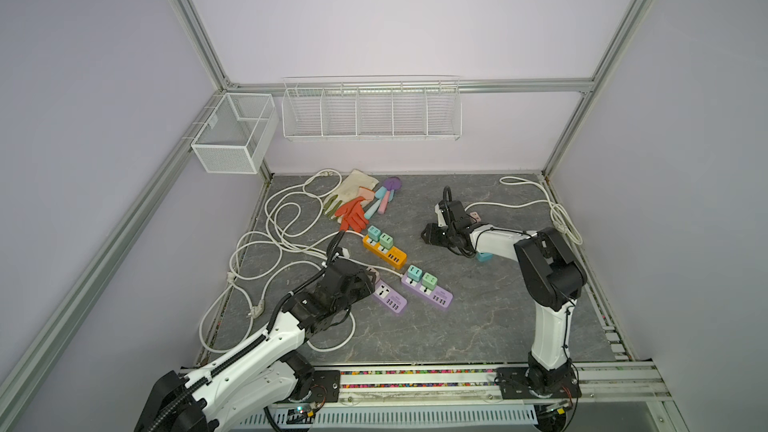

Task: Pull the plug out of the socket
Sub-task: 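Carry the pink plug farther from the robot and release it on the table, then move the right gripper back toward the purple strip's remaining pink plug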

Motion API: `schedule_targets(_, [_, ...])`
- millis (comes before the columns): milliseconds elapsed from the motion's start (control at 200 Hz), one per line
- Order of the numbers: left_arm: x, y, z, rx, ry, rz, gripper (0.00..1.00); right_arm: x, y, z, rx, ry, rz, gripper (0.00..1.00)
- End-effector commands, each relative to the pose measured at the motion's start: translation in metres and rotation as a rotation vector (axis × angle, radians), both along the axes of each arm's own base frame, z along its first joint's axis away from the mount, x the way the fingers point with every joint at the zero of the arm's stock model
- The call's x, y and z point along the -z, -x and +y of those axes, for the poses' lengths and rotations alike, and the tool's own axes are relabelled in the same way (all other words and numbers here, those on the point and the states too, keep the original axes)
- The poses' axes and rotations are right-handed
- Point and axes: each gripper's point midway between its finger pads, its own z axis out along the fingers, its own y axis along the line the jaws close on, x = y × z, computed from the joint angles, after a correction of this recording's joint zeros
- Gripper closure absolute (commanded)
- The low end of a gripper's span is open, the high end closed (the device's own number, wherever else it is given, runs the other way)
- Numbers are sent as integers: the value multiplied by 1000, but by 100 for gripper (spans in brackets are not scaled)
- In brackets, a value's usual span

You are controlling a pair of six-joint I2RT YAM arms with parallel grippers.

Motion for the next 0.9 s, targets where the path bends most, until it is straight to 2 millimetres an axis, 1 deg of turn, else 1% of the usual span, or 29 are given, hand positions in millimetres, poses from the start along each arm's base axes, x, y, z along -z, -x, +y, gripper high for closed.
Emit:
schedule_targets(0, [-1,0,7,-18,-12,-29,55,-10,1,-9,23,17,-11,44])
schedule_targets(80, [-1,0,8,-18,-19,-31,55,-16,3,-12,24,25,-20,40])
schedule_targets(155, [0,1,8,-13,-27,-25,55,-26,5,-15,19,32,-30,38])
schedule_targets(290, [4,3,12,-20,-36,-24,54,-51,11,-14,-1,27,-67,33])
schedule_targets(370, [6,5,15,-30,-35,-27,54,-65,18,-10,-33,24,-73,30])
schedule_targets(485, [9,5,20,-40,-41,-30,54,-83,38,1,-95,55,-108,27])
schedule_targets(630, [14,7,26,-54,-57,-18,54,-100,65,16,-179,103,-138,25])
schedule_targets(790, [18,7,30,-78,-30,-19,52,-110,99,35,-281,142,-167,24])
schedule_targets(895, [23,8,35,-101,-29,-14,51,-117,117,43,-319,176,-194,23])
